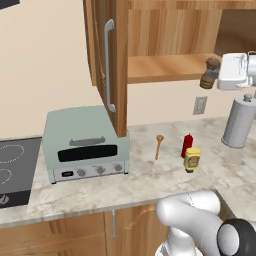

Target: There are various items on the counter. Only move the condiments/shakers into the cabinet.

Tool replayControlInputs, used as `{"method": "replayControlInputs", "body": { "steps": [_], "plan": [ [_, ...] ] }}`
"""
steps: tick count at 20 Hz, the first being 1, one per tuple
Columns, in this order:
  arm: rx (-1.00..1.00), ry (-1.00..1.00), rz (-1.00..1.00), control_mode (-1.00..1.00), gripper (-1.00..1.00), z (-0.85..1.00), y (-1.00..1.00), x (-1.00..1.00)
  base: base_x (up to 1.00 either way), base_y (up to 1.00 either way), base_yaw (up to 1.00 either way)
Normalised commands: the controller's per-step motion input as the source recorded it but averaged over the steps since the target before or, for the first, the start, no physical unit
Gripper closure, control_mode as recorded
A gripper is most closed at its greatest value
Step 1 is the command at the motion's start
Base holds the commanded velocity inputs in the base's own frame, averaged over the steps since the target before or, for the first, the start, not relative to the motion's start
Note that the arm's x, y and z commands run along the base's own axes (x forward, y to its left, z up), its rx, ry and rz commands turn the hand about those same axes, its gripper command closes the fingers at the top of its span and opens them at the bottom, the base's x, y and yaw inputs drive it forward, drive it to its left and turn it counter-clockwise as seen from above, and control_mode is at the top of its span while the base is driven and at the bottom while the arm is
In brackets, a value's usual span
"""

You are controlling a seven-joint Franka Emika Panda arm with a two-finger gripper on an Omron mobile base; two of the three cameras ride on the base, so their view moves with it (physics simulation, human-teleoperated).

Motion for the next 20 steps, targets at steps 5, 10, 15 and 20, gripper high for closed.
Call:
{"method": "replayControlInputs", "body": {
  "steps": [5,10,15,20],
  "plan": [
    [0.04,0.0,-0.2,-1.0,1.0,0.25,0.07,0.57,0.0,0.0,0.0],
    [0.1,-0.01,-0.05,-1.0,1.0,0.02,0.0,0.04,0.0,0.0,0.0],
    [0.0,0.04,-0.07,-1.0,1.0,0.0,0.0,0.59,0.0,0.0,0.0],
    [0.0,0.1,-0.1,-1.0,1.0,0.0,0.0,0.83,0.0,0.0,0.0]
  ]
}}
